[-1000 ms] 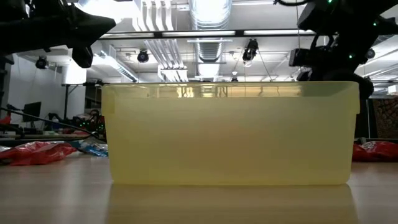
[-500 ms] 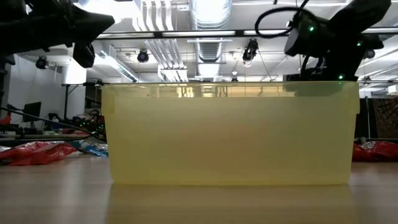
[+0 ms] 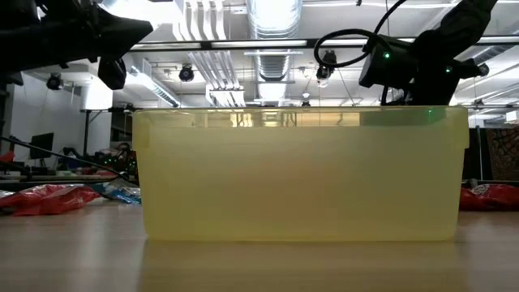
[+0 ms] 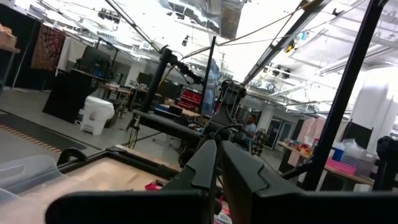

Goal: Sort candy
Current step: Put the red candy into the orange bin

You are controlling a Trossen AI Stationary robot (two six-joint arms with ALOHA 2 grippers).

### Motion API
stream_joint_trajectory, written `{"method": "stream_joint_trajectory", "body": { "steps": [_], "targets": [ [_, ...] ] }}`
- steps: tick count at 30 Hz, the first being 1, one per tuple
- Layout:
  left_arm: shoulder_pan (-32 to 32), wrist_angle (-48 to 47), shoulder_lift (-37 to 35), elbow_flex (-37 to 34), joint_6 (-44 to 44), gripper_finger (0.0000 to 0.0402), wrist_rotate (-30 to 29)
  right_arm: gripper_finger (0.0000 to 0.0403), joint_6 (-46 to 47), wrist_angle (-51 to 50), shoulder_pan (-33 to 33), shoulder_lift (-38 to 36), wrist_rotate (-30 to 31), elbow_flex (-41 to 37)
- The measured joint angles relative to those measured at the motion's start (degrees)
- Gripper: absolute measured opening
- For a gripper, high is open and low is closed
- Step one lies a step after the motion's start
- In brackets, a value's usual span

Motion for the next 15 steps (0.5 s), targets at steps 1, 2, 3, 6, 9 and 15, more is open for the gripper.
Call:
{"method": "stream_joint_trajectory", "body": {
  "steps": [1,2,3,6,9,15],
  "targets": [
    [0.0,0.0,0.2,0.0,-0.1,0.0007,0.0,0.0012,0.1,0.0,0.0,-0.7,0.0,-0.1],
    [0.0,0.0,0.4,0.0,-0.2,0.0007,0.0,0.0011,0.4,-0.2,0.0,-1.6,-0.1,-0.2],
    [0.0,0.0,0.7,0.0,-0.4,0.0007,0.0,0.001,0.6,-0.4,-0.1,-2.7,0.2,-0.3],
    [0.0,0.0,1.7,0.0,-1.3,0.0007,0.0,0.0009,1.9,0.9,-0.1,-7.0,0.5,-0.3],
    [0.0,0.0,2.7,0.0,-2.0,0.0007,0.0,0.0009,4.2,2.8,0.0,-10.8,0.4,-0.3],
    [0.0,0.6,5.3,0.0,-2.4,0.0007,-0.1,0.0009,11.7,16.3,0.7,-15.2,0.3,-0.3]
  ]
}}
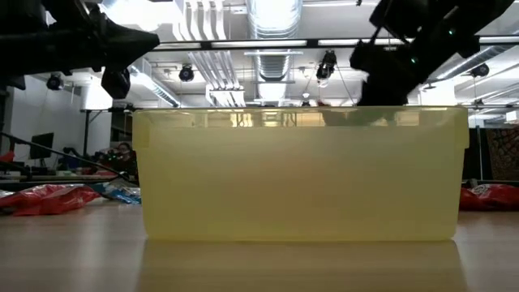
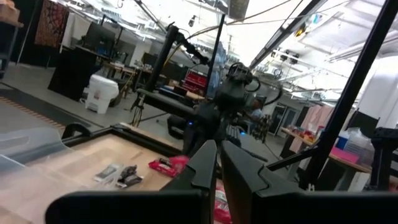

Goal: Sort candy
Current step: Put the red candy into the orange bin

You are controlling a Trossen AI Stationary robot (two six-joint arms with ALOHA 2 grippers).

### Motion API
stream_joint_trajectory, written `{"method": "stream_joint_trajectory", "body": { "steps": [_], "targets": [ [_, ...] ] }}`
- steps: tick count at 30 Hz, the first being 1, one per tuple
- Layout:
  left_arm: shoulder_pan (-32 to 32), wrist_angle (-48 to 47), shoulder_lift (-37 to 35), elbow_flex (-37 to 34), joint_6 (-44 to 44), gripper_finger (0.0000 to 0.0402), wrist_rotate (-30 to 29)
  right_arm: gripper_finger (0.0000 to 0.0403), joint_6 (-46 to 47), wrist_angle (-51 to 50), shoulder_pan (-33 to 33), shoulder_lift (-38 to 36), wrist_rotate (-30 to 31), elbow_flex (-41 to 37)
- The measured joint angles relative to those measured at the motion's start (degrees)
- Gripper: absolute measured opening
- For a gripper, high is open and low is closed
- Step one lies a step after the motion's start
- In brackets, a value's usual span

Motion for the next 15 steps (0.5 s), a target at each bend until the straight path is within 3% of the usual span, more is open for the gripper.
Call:
{"method": "stream_joint_trajectory", "body": {
  "steps": [9,15],
  "targets": [
    [0.0,3.7,3.0,0.0,0.0,0.0007,-0.1,0.0009,9.3,18.6,2.2,7.3,0.3,0.4],
    [0.0,3.7,5.3,0.0,0.0,0.0007,-0.1,0.0009,11.1,20.7,2.4,14.3,0.4,2.6]
  ]
}}
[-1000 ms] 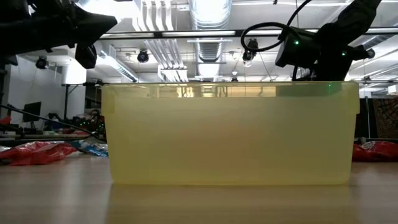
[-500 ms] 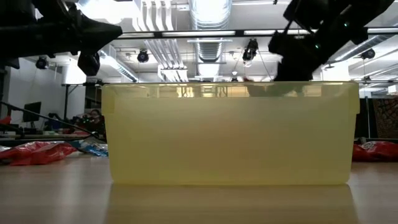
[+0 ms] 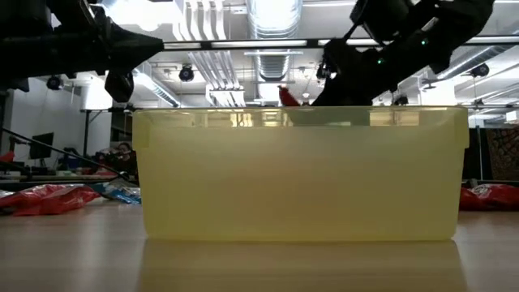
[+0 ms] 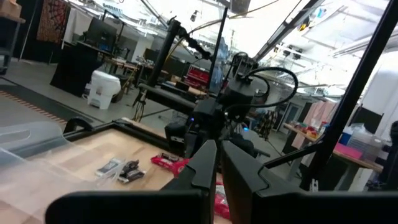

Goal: Sort candy
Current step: Put the red candy into the orange bin

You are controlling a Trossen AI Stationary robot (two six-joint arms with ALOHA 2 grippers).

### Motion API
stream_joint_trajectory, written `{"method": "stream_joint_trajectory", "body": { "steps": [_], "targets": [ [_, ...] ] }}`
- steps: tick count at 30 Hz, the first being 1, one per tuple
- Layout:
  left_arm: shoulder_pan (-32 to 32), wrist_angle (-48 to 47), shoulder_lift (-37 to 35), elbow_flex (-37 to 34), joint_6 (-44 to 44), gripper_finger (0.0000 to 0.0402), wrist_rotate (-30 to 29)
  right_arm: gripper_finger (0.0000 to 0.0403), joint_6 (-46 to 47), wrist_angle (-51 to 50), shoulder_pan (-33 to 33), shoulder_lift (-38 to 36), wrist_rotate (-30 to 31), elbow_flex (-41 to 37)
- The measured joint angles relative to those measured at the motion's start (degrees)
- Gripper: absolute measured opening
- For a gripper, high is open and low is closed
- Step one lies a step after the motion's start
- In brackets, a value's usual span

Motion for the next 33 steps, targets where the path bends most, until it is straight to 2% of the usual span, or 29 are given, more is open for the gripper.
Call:
{"method": "stream_joint_trajectory", "body": {
  "steps": [12,21,33],
  "targets": [
    [0.0,4.6,3.3,0.0,0.8,0.0007,0.0,0.0009,2.8,-0.3,0.0,11.8,0.0,6.7],
    [0.0,4.6,4.5,0.0,0.4,0.0007,0.0,0.0015,3.7,-0.8,0.3,13.6,-0.4,9.1],
    [0.0,5.6,6.9,0.0,0.0,0.0007,-1.5,0.0127,3.6,-1.4,0.6,12.7,-0.5,9.1]
  ]
}}
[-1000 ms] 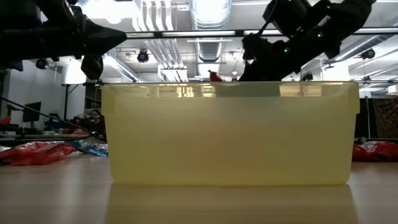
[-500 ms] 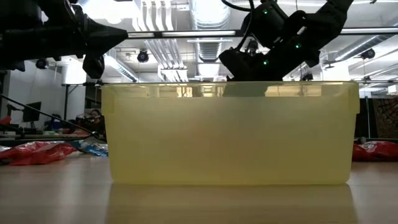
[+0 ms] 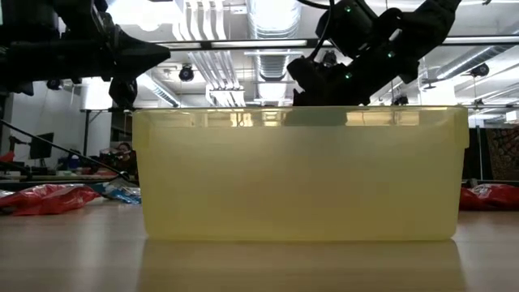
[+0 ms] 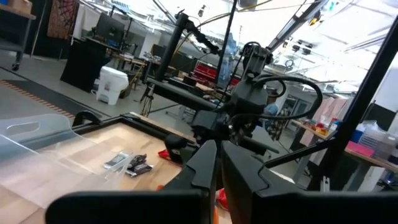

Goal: Sort candy
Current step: Put the red candy into the orange bin, then put the white candy into the yellow bin

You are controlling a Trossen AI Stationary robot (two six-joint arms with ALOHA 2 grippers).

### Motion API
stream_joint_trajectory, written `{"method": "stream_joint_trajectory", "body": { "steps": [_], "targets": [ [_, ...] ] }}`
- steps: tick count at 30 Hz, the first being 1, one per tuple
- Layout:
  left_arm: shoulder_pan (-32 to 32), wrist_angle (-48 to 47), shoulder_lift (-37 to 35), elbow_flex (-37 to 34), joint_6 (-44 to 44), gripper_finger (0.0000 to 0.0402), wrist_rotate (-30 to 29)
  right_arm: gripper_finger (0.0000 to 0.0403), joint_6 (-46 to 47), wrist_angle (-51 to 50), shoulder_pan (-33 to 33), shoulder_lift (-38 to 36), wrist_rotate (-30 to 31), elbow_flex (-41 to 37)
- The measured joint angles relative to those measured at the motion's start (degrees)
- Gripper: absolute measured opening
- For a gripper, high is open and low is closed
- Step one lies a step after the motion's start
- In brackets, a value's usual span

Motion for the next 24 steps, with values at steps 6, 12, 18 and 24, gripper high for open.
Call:
{"method": "stream_joint_trajectory", "body": {
  "steps": [6,12,18,24],
  "targets": [
    [0.0,0.0,0.1,0.0,-1.0,0.0007,0.0,0.0155,-0.1,-1.2,0.0,-2.7,-3.9,0.0],
    [0.0,-0.1,0.8,0.0,-3.8,0.0007,0.0,0.0151,-2.3,-2.5,2.9,-6.4,-5.6,0.0],
    [0.0,-0.1,2.1,0.0,-5.9,0.0007,0.1,0.014,-4.8,-2.4,8.5,-8.3,-5.6,0.0],
    [0.0,-0.1,2.3,0.0,-8.6,0.0007,0.2,0.0141,-6.1,-2.5,12.5,-8.3,-5.5,0.0]
  ]
}}
